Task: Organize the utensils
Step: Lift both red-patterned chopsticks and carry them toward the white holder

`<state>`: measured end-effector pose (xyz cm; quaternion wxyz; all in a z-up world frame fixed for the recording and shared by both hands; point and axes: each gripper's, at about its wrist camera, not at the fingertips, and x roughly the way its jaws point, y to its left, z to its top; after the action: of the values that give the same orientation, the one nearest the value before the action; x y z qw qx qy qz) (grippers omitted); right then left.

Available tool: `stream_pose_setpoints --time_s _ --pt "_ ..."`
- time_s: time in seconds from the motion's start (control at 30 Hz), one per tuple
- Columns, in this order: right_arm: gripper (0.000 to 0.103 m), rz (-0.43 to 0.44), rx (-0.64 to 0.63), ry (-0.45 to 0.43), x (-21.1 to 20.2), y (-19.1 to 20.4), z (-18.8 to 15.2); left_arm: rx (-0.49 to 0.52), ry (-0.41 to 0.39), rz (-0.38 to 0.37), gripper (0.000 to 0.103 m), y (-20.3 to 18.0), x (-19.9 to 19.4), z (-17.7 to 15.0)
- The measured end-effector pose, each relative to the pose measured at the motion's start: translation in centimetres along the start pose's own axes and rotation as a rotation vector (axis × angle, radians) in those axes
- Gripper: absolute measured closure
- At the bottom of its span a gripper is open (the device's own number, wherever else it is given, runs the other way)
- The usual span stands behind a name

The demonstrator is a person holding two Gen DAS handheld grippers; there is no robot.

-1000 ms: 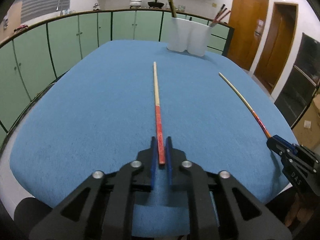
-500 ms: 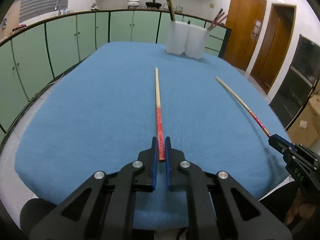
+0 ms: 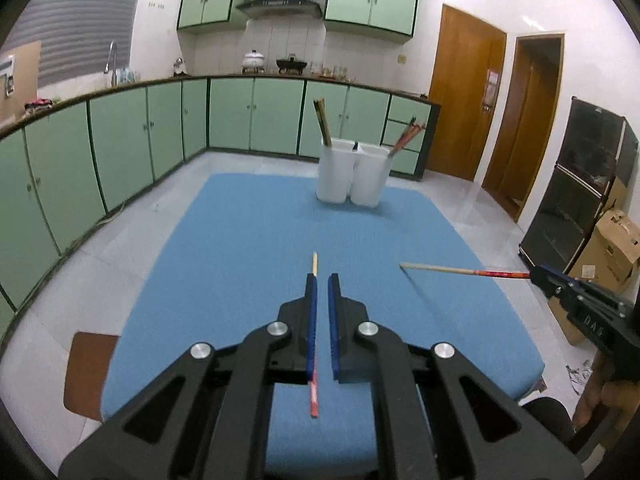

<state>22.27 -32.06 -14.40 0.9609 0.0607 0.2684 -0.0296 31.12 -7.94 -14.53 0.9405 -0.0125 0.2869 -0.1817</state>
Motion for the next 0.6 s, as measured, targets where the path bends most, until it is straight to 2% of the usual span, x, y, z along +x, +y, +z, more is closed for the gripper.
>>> stream_pose_setpoints --time_s 0.07,0.13,0.17,0.2,0.3,0.43,0.5,0.53,0.57,0.6 --pt "0.097 0.003 0.006 0.013 0.3 -0.2 -0.4 -0.007 0.011 0.004 0.096 0.2 0.3 -0.9" --pt "0.097 0.000 0.014 0.031 0.6 -0.4 -1.4 -0.013 0.051 -0.010 0.083 0.2 1.1 -2.5" --pt "0.097 -0.001 0.026 0.040 0.8 -0.6 -2.0 -0.010 0.074 -0.004 0.066 0.0 1.8 -3.8" --pt "0.097 -0.001 0.036 0.045 1.0 -0.8 -2.4 -0.004 0.094 0.000 0.059 -0.1 2.4 -4.7" --pt "0.097 -0.004 0.069 0.048 1.0 -1.3 -3.5 -0.006 0.201 -0.001 0.059 -0.4 5.1 -7.9" --pt "0.097 -0.001 0.081 0.042 0.8 -1.6 -3.3 0.013 0.275 0.028 0.059 -0.5 7.1 -9.8" --pt "0.097 0.001 0.081 0.037 0.7 -1.6 -3.1 0.026 0.275 0.041 0.061 -0.7 7.1 -10.1" --pt "0.097 0.001 0.080 0.034 0.6 -1.7 -3.0 0.029 0.274 0.045 0.065 -0.7 7.1 -10.1" --pt "0.097 0.004 0.083 0.033 0.6 -1.7 -2.9 0.027 0.274 0.042 0.082 -0.6 7.0 -10.1" --pt "0.097 0.004 0.084 0.032 0.6 -1.7 -3.0 0.019 0.277 0.037 0.094 -0.4 7.1 -10.1"
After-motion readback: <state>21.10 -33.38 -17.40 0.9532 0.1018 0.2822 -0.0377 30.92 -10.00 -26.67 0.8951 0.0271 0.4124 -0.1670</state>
